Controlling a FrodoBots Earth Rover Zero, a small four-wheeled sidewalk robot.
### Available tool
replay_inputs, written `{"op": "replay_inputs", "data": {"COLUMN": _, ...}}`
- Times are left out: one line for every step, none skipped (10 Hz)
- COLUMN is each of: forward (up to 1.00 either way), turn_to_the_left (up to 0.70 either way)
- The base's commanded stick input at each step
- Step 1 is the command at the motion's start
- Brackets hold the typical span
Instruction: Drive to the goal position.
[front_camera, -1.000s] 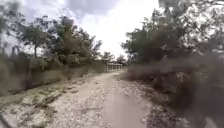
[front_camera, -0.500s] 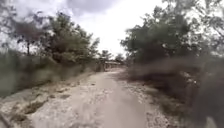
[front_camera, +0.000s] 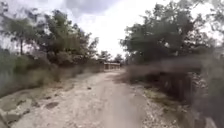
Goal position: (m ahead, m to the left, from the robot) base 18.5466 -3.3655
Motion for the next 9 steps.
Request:
{"op": "replay_inputs", "data": {"forward": 0.70, "turn_to_the_left": 0.00}}
{"op": "replay_inputs", "data": {"forward": 0.70, "turn_to_the_left": 0.00}}
{"op": "replay_inputs", "data": {"forward": 0.70, "turn_to_the_left": 0.00}}
{"op": "replay_inputs", "data": {"forward": 0.70, "turn_to_the_left": 0.00}}
{"op": "replay_inputs", "data": {"forward": 0.70, "turn_to_the_left": 0.00}}
{"op": "replay_inputs", "data": {"forward": 0.70, "turn_to_the_left": 0.00}}
{"op": "replay_inputs", "data": {"forward": 0.70, "turn_to_the_left": 0.00}}
{"op": "replay_inputs", "data": {"forward": 0.70, "turn_to_the_left": 0.00}}
{"op": "replay_inputs", "data": {"forward": 0.70, "turn_to_the_left": 0.00}}
